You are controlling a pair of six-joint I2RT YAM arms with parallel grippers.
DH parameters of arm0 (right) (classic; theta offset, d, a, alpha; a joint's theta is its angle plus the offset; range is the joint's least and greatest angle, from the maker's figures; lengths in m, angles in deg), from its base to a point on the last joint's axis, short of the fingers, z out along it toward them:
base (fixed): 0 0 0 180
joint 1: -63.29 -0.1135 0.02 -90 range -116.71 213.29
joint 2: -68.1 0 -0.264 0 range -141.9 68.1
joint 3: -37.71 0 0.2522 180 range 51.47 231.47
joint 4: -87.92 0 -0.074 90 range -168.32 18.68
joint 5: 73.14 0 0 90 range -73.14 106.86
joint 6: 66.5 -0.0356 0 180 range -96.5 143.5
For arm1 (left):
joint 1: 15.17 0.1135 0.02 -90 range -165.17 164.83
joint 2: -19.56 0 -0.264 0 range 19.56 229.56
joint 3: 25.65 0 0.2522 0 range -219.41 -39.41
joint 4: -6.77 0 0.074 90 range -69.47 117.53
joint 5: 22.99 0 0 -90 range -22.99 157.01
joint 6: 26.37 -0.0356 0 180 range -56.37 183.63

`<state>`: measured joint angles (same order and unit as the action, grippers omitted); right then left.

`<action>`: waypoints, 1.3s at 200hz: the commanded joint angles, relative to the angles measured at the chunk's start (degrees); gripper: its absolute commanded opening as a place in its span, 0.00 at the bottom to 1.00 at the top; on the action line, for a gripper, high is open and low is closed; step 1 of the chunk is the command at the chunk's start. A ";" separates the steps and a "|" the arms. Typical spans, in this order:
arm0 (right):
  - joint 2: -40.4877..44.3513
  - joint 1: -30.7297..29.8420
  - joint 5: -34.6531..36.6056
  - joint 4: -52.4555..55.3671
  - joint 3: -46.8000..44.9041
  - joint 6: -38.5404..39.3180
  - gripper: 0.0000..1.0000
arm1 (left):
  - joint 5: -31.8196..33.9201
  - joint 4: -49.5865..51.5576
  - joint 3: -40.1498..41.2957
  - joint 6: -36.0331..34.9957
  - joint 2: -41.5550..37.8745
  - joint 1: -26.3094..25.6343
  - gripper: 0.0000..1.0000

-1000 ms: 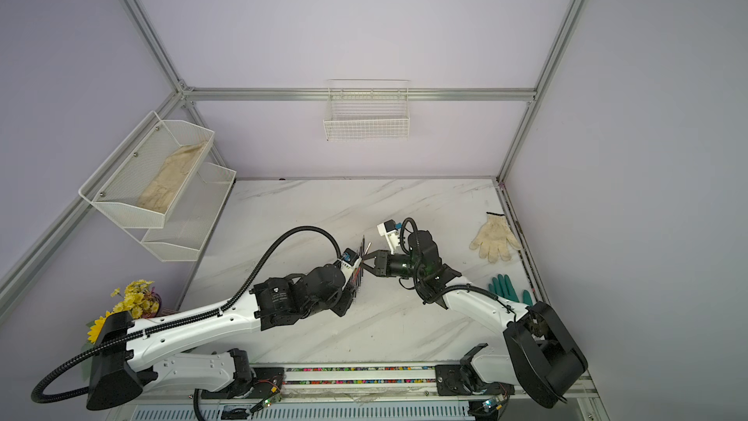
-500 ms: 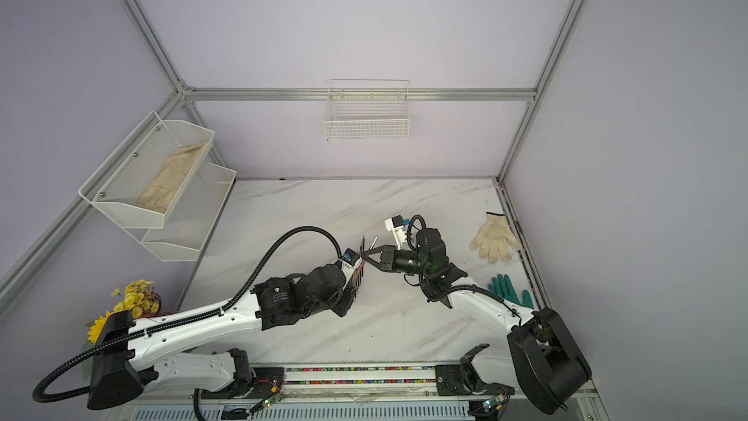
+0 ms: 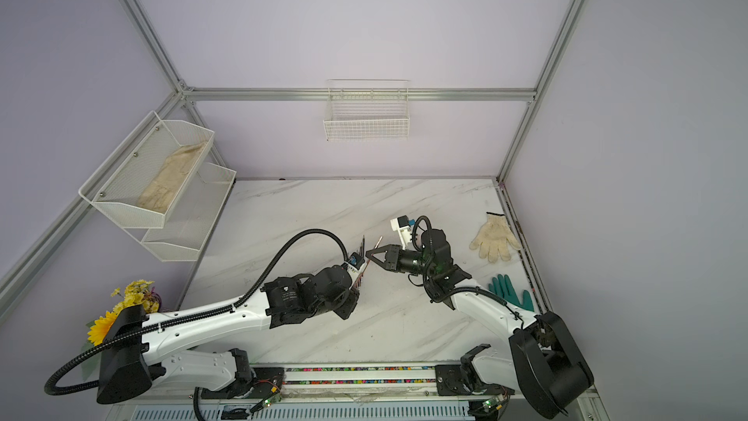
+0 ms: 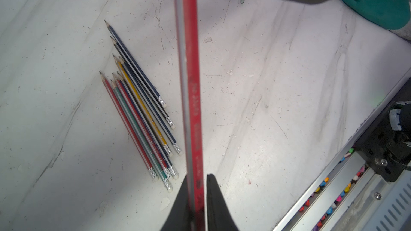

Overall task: Remove the protective cover of the pencils
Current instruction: Remove the protective sleeve from the pencil.

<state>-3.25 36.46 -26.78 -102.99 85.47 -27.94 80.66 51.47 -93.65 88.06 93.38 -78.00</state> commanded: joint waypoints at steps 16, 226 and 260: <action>-0.10 0.07 -0.73 -3.24 -0.74 -1.25 0.00 | -0.02 -1.06 -3.51 -0.19 -0.56 -0.35 0.17; -0.08 2.84 -0.37 6.12 4.24 4.32 0.53 | 4.77 3.14 0.82 2.20 -4.11 0.12 0.00; -0.04 2.86 -1.23 5.51 4.06 4.01 0.52 | 4.55 2.94 0.80 2.56 -2.68 0.17 0.00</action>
<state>-3.80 39.15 -26.95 -97.35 88.33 -24.38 85.67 55.54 -93.63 89.76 90.32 -77.93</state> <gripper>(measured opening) 0.522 0.072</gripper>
